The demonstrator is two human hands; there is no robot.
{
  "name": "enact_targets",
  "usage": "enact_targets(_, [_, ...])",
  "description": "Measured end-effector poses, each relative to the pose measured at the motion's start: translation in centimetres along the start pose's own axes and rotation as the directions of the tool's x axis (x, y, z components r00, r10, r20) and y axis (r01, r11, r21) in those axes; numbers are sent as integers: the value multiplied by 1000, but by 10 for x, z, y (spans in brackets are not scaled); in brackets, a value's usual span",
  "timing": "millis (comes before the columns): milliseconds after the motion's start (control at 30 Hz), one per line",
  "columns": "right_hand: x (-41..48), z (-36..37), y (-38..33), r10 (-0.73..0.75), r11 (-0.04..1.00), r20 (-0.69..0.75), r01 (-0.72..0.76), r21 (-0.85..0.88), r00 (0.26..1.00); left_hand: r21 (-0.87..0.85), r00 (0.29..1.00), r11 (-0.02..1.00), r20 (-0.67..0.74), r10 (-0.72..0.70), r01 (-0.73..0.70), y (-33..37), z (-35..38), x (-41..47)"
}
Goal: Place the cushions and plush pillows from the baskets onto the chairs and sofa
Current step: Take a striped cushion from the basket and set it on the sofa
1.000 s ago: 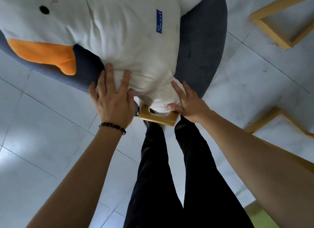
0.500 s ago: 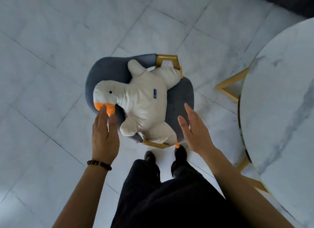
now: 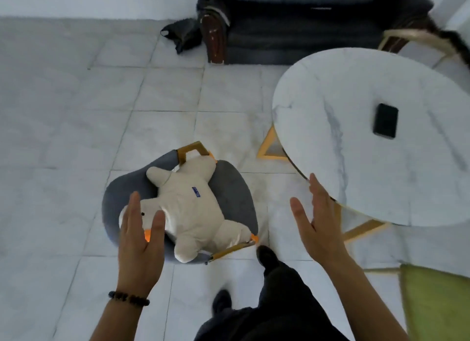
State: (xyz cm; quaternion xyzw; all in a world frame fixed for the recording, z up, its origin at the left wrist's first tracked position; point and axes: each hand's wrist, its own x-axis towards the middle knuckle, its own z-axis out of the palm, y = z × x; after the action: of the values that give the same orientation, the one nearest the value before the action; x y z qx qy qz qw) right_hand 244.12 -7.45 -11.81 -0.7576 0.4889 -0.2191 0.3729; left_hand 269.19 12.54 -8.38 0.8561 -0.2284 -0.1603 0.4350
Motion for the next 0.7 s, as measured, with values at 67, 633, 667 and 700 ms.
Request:
enact_targets(67, [-50,-8,10,98,995,-47,-99,-31,994,-53,993,999,119,4,2,-11,10,-3])
enact_targets(633, [-501,-156,119,594,747,-783,-489,451,185,-341,406,902,809,425,-264,138,185,-285])
enact_targets(667, [-530,-162,129,615,730,-775,-476,491,144,-355,357,892,824,440,-280,139,196,-318])
enact_targets(700, [-560,-169,140,633,711,-766,-474,519,111,-365,307,883,839,449,-295,136,206,-353])
